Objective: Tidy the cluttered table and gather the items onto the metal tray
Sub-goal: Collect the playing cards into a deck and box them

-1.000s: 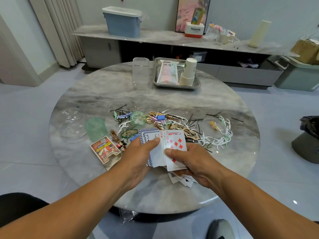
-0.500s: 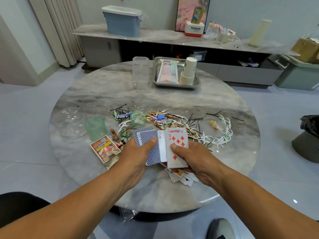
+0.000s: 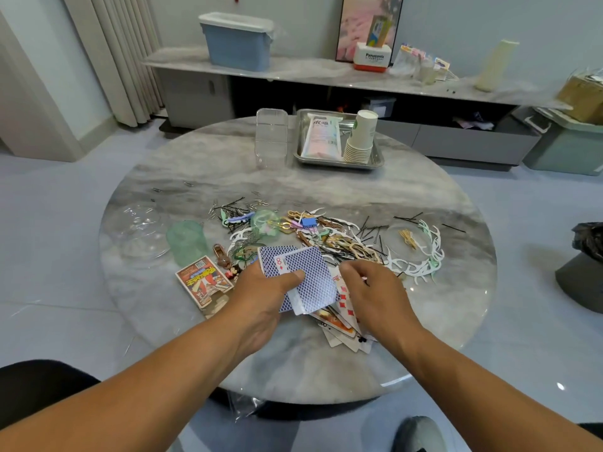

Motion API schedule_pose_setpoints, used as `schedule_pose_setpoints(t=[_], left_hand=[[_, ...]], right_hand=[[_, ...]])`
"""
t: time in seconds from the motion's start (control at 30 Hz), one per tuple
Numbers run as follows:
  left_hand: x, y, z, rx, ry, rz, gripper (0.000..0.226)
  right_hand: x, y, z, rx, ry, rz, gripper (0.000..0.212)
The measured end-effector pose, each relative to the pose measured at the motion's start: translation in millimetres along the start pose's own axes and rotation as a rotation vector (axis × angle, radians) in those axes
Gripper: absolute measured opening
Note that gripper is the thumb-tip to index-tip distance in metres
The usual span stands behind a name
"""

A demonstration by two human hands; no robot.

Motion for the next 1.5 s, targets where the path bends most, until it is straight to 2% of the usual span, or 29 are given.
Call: schedule_pose_setpoints(t=[0.03,0.1,0.3,0.4,0.47,0.6,0.7,0.83,0.93,0.97,1.07,1.13,1.2,1.3,1.37,1.5], left_hand=[[-0.6,0.2,0.3,0.006,-0.001,-0.016,0.031],[-1.1,0.4,1.1,0.028,0.006,-0.031,0.036],[0.7,-3.1,4.0,0.012,0.032,-0.039,0.030],[1.1,-6.6,7.8,-0.041,0.004,-0.050,0.028],[0.5,-8.5,11.2,-0.092,-0.002,-0.055,0.027],[-0.6,-8.7,14.9,-0.141,0.023,-0.049,0.029],[1.6,-3.4,6.4,-0.071,0.016,-0.026,0.035],[2.4,1.1,-1.4,0.000,0.049,0.011,0.035],[-0.7,4.6,-2.5,0.025,0.086,0.037,0.034],[-1.3,6.0,-3.8,0.038,0.095,0.048,0.031],[-0.9,9.3,-9.8,0.108,0.135,0.099,0.022],[0.0,8.0,-11.1,0.133,0.149,0.114,0.026],[2.0,7.5,-11.3,0.108,0.060,0.086,0.034],[4.9,7.4,-8.9,0.042,-0.057,0.013,0.033],[4.3,5.4,-5.5,-0.007,-0.038,-0.005,0.028],[-1.0,-2.6,6.0,-0.102,0.023,0.000,0.017]], right_hand=[[2.5,0.5,-3.3,0.042,-0.262,-0.063,0.033],[9.0,3.4,-8.3,0.128,-0.520,-0.139,0.030],[7.2,0.0,-9.9,0.198,-0.583,-0.247,0.028],[8.0,1.7,-9.9,0.145,-0.656,-0.253,0.030],[8.6,2.5,-6.0,0.047,-0.626,-0.217,0.028],[15.1,0.9,13.1,-0.167,-0.235,-0.007,0.019],[23.4,7.1,4.3,-0.102,-0.027,0.148,0.020],[27.8,14.0,-13.9,0.055,-0.097,0.265,0.028],[25.5,7.9,-9.8,0.023,-0.211,0.163,0.014],[22.7,6.3,-7.7,0.005,-0.278,0.095,0.018],[17.1,4.1,-5.9,0.035,-0.504,-0.102,0.049],[13.9,4.4,-7.7,0.080,-0.578,-0.202,0.063],[10.7,5.2,-9.6,0.115,-0.639,-0.267,0.067],[7.6,6.1,-12.7,0.146,-0.690,-0.299,0.065],[4.2,2.1,-9.0,0.088,-0.703,-0.302,0.057],[-10.1,-6.3,-0.5,0.025,-0.521,-0.297,0.052]])
Point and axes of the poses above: each hand's wrist, its own y-axis away from the middle knuckle, its own z-axis out of the back of the hand, x = y × z, the point moved 4 cm from there along -y, towards the middle knuckle, and after that the axes turned 9 degrees about z, right-handed, at the moved point
